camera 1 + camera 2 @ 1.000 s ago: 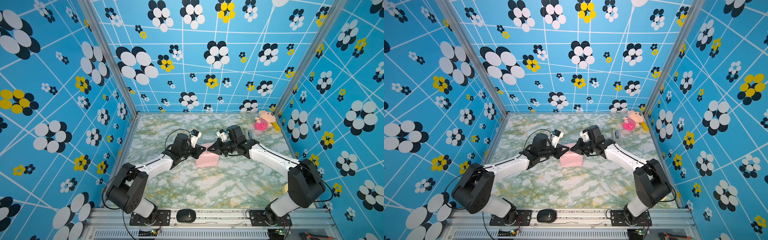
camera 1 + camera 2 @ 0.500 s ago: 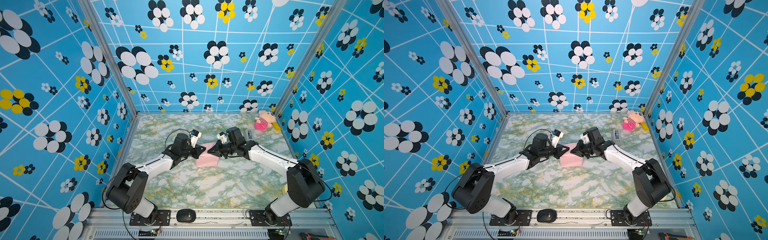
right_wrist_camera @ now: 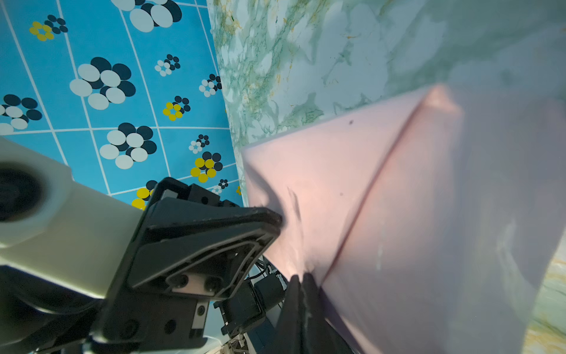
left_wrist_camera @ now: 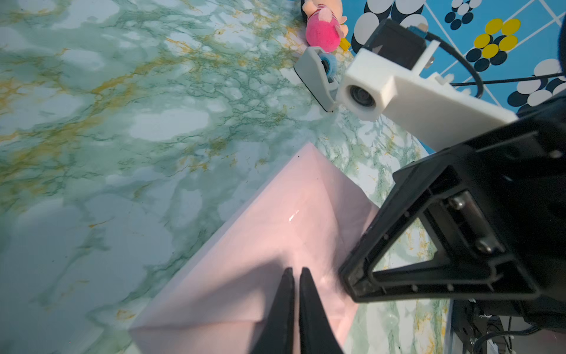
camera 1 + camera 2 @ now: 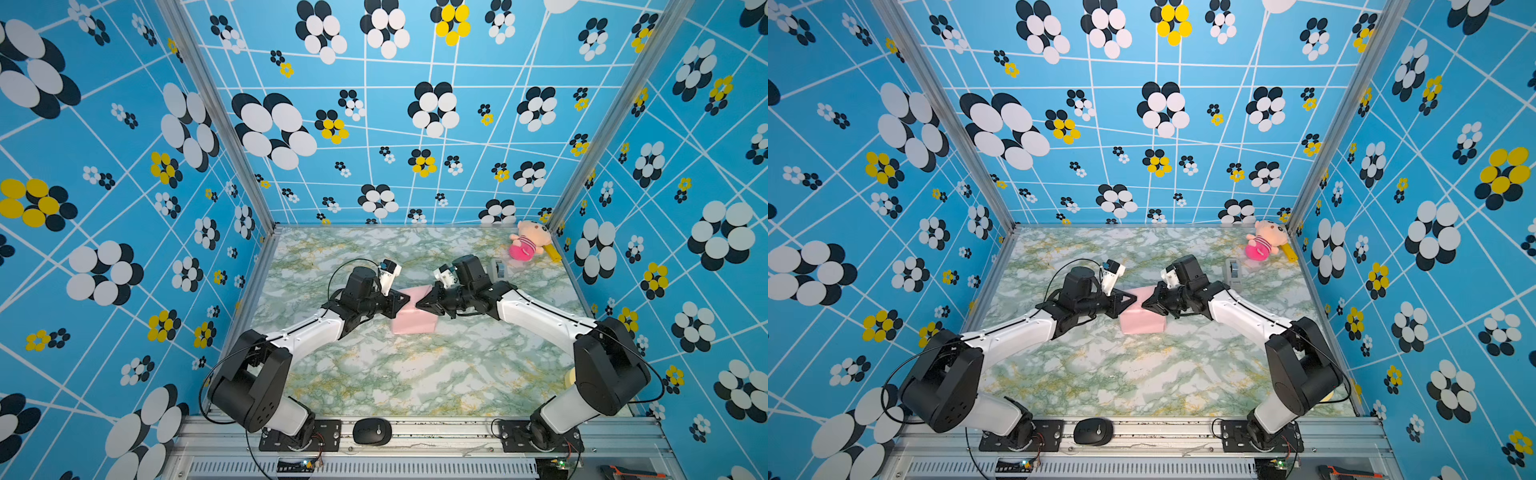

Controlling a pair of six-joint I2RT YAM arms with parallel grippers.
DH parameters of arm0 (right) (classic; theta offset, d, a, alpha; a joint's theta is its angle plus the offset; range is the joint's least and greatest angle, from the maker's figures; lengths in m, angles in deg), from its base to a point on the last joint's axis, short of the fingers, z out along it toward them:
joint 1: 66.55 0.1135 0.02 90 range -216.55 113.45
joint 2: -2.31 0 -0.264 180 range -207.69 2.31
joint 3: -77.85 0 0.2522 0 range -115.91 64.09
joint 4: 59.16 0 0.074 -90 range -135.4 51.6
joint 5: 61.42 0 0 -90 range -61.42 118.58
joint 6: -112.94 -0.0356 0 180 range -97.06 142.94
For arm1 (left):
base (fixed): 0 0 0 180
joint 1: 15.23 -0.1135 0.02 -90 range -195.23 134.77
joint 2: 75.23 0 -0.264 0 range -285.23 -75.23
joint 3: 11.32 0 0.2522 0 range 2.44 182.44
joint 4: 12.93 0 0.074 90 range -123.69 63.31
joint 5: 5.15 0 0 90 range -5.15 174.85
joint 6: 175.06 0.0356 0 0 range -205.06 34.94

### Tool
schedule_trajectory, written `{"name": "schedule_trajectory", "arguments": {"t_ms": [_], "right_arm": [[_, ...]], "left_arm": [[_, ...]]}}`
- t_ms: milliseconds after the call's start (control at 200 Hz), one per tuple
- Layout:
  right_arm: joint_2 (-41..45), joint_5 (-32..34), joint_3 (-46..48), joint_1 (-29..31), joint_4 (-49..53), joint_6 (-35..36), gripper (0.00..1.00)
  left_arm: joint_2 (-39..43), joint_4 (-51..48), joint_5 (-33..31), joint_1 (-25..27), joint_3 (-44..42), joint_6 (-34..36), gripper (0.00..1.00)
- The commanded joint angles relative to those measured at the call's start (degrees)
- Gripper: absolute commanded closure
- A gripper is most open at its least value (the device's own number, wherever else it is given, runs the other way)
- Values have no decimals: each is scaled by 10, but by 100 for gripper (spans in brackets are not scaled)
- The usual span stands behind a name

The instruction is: Wrap the gift box in paper

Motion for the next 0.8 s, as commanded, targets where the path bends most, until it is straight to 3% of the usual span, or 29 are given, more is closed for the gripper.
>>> {"name": "schedule_trajectory", "arguments": {"t_ms": [0, 200, 795], "right_arm": [[-26, 27, 17, 4, 63, 20, 100], [-26, 28, 14, 4, 68, 24, 100], [-33, 36, -18, 4, 130, 42, 100]], "left_arm": [[36, -44, 0, -4, 31, -7, 91], [45, -49, 36, 8, 68, -11, 95], [-42, -6, 54, 31, 87, -20, 96]]}}
